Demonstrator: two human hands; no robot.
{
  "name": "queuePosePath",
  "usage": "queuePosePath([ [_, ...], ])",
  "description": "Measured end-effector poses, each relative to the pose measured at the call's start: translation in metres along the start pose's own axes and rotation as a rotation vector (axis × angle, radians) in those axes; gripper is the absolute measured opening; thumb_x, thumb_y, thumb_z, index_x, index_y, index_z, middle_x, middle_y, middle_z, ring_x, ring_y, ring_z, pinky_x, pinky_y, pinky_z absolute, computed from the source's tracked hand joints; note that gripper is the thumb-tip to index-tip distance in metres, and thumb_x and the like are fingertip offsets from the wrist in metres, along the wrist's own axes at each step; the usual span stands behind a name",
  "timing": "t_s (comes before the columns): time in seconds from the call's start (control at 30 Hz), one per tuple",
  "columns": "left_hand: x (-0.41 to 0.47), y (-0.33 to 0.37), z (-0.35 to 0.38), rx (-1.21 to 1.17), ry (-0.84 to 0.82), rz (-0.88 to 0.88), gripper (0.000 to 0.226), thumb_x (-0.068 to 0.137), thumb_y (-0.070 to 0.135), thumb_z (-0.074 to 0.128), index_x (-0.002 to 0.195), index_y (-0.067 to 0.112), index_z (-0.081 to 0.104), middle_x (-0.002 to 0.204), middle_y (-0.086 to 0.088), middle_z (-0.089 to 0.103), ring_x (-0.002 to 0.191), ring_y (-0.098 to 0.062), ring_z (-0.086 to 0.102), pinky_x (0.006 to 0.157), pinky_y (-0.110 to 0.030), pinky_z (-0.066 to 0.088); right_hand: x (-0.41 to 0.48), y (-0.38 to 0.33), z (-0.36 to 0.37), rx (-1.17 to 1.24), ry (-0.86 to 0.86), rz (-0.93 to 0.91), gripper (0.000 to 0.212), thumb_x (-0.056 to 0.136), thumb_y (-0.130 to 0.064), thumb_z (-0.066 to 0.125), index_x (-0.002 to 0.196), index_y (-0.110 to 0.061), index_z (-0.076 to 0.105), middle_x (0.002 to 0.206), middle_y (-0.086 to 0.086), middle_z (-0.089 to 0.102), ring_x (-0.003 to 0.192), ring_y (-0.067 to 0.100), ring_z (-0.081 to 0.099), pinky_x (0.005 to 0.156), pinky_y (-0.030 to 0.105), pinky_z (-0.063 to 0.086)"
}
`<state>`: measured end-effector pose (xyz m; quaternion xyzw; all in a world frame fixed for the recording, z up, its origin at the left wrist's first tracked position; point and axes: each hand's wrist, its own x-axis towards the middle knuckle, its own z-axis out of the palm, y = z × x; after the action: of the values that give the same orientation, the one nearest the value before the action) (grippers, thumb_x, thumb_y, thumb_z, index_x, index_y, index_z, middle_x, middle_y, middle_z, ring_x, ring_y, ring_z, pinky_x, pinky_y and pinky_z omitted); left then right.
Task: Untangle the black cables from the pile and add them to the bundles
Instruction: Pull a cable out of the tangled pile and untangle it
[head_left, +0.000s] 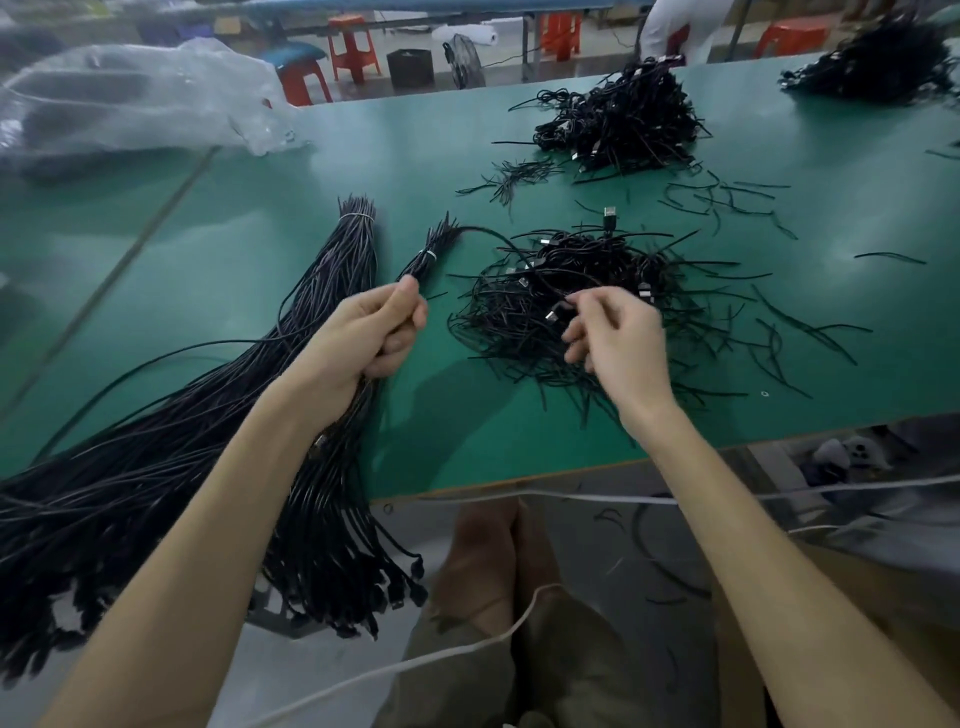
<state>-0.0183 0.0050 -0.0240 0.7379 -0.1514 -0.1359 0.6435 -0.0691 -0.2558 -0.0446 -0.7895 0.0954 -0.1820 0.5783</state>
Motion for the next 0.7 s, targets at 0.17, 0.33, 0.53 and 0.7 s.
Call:
queuePosePath([
  [0.17,0.016,0.029,0.032,0.036,-0.101,0.002,0.044,0.104,0.054,0.048,0.082,0.02,0.065,0.06,0.004,0.039,0.045,-0.012,0.025,0.041,-0.019,0.021,-0.017,-0.009,0.015,-0.729,0.026,-0.309,0.044,0.102,-0.02,0.061,0.145,-0.012,0.052,0.12,0.009,0.048,0.106,0.024,0.049,0.079,0.03,0.044],
  [0.33,0.017,0.024,0.05,0.2,-0.225,-0.018,0.046,0.105,0.049,0.051,0.084,0.014,0.072,0.059,0.003,0.043,0.047,-0.015,0.027,0.046,-0.024,0.017,-0.022,-0.032,0.012,-0.821,0.126,-0.509,0.093,0.086,-0.02,0.076,0.162,-0.012,0.022,0.155,0.017,0.032,0.141,0.032,0.027,0.11,0.05,0.032],
  [0.53,0.008,0.008,0.039,0.275,-0.449,-0.096,0.042,0.099,0.052,0.059,0.089,0.015,0.077,0.059,0.001,0.045,0.048,-0.014,0.03,0.046,-0.022,0.022,-0.026,-0.028,0.019,-0.709,-0.471,-0.438,0.03,0.091,0.005,0.052,0.098,-0.02,0.067,0.092,-0.001,0.071,0.083,0.019,0.064,0.085,0.042,0.05],
  [0.7,0.005,-0.01,0.003,0.082,-0.448,-0.108,0.052,0.1,0.056,0.058,0.109,0.009,0.077,0.069,0.0,0.054,0.059,-0.014,0.045,0.056,-0.02,0.041,-0.026,-0.006,0.012,-0.495,-0.442,-0.272,0.024,0.106,-0.007,0.045,0.105,-0.009,0.07,0.072,-0.001,0.071,0.05,-0.002,0.054,0.063,0.03,0.045],
])
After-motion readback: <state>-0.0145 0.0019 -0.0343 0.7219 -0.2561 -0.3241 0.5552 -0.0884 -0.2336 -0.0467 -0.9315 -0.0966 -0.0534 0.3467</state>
